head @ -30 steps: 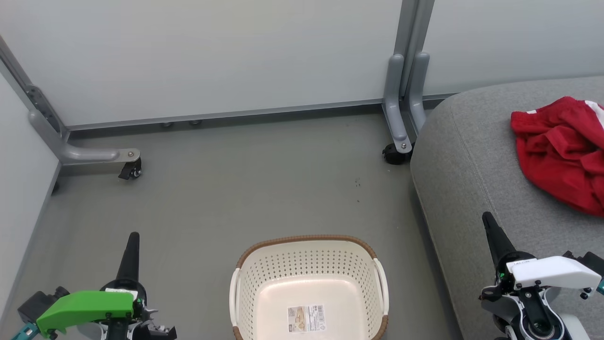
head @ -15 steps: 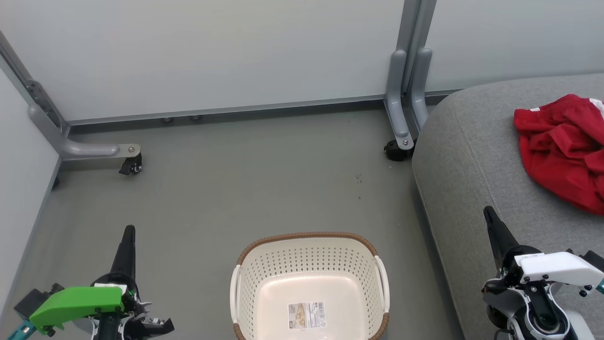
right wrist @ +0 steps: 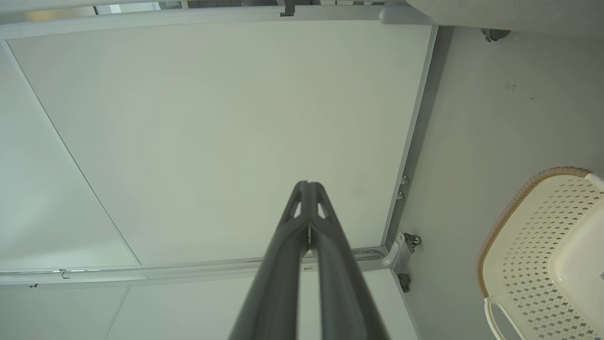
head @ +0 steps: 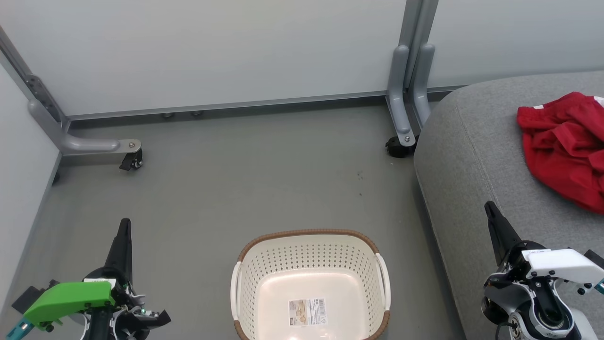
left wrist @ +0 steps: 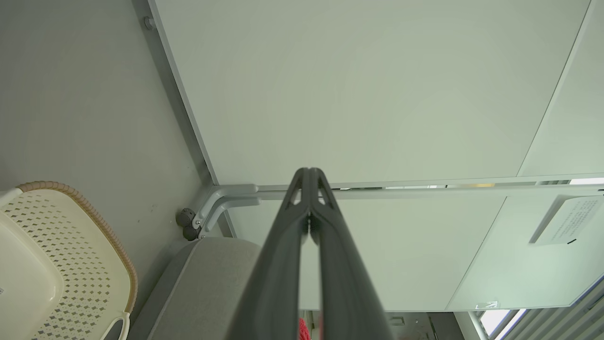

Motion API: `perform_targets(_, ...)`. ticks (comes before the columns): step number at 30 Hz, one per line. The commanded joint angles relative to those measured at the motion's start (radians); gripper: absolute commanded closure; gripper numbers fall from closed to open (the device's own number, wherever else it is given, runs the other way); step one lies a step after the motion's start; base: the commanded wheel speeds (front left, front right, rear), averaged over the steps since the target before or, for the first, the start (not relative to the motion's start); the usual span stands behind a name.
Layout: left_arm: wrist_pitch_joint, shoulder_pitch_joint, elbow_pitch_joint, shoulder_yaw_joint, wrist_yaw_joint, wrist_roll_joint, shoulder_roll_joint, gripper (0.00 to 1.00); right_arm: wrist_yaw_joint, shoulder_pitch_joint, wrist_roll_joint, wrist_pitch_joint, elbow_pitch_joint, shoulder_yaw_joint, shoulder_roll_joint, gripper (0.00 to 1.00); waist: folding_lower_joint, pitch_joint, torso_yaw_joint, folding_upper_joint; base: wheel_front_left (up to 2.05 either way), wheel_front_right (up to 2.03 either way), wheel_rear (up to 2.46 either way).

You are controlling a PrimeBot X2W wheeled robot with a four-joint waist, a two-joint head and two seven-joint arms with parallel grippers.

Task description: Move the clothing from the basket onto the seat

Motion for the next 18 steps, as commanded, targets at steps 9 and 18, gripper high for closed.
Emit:
perform_targets(9,0.008,-0.017,0.003,0.006,-0.007,-0.011,-0.003,1.0,0.0,-0.01,0.01,0.008,0.003,-0.006,0.004,1.0,0.0,0.001,0.001,0.0,0.0,0.0,0.0)
perform_targets(18,0.009,-0.018,0.002,0.009,-0.007,-0.007,-0.004,1.0,0.0,-0.01,0.007,0.009,0.003,-0.009,0.005,1.0,0.0,0.001,0.001,0.0,0.0,0.0,0.0)
